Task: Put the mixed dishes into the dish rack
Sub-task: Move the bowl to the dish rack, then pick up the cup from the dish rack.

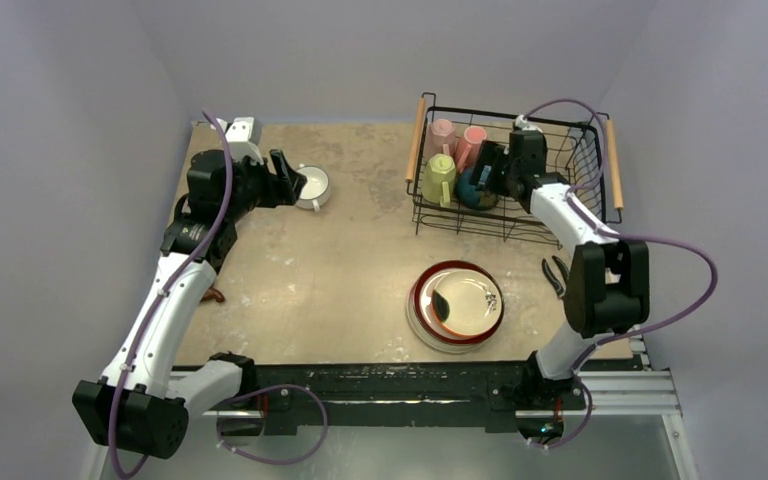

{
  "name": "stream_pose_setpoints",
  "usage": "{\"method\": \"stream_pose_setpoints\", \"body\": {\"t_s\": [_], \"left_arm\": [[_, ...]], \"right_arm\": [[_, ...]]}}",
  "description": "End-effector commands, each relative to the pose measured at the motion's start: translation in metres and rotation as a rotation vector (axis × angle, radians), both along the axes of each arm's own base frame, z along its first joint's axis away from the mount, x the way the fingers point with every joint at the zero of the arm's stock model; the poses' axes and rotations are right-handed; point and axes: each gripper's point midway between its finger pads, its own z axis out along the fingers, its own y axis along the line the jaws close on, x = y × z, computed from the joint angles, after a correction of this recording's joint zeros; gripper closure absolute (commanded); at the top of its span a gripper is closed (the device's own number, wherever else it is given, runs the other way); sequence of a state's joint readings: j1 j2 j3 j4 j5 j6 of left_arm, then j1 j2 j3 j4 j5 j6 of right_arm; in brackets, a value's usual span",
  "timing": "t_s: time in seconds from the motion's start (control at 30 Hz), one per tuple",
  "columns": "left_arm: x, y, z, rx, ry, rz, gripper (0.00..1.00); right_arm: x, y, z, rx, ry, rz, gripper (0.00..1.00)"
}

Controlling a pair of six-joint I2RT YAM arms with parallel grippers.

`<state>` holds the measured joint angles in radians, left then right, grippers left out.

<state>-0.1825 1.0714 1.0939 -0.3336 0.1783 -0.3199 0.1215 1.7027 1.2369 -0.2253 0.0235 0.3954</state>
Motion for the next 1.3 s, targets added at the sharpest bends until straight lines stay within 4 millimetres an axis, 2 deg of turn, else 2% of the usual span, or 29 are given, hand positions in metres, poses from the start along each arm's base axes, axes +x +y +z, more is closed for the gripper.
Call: {"method": "stream_pose_setpoints", "body": {"t_s": [0.0,0.2,0.4,0.6,0.83,1.17,1.27], "left_arm": [[0.003,0.0,0.023,-0.028,-0.046,-0.001,0.35],[0.003,0.001,0.022,-0.027,-0.043,0.002,0.35],[0.004,0.002,0.021,-0.022,-0.039,0.007,0.35],[0.006,0.0,0.018,-0.033,-0.022,-0.003,0.35],[0.008,-0.001,0.015,-0.04,-0.011,-0.003,0.35],[0.01,0.0,0.015,-0.057,0.0,-0.003,0.36],[0.01,0.0,0.014,-0.057,0.002,-0.003,0.36]], "right_arm": [[0.013,-0.003,0.07,0.026,-0.155,-0.045,0.09],[0.053,-0.008,0.082,-0.017,-0.154,-0.077,0.05],[0.088,-0.002,0.072,-0.039,-0.171,-0.074,0.01],[0.113,0.011,0.058,-0.071,-0.199,-0.02,0.07],[0.131,0.01,0.027,-0.166,-0.156,-0.058,0.11],[0.149,0.008,0.006,-0.239,-0.146,-0.061,0.14],[0.155,0.007,0.007,-0.247,-0.154,-0.065,0.14]]}}
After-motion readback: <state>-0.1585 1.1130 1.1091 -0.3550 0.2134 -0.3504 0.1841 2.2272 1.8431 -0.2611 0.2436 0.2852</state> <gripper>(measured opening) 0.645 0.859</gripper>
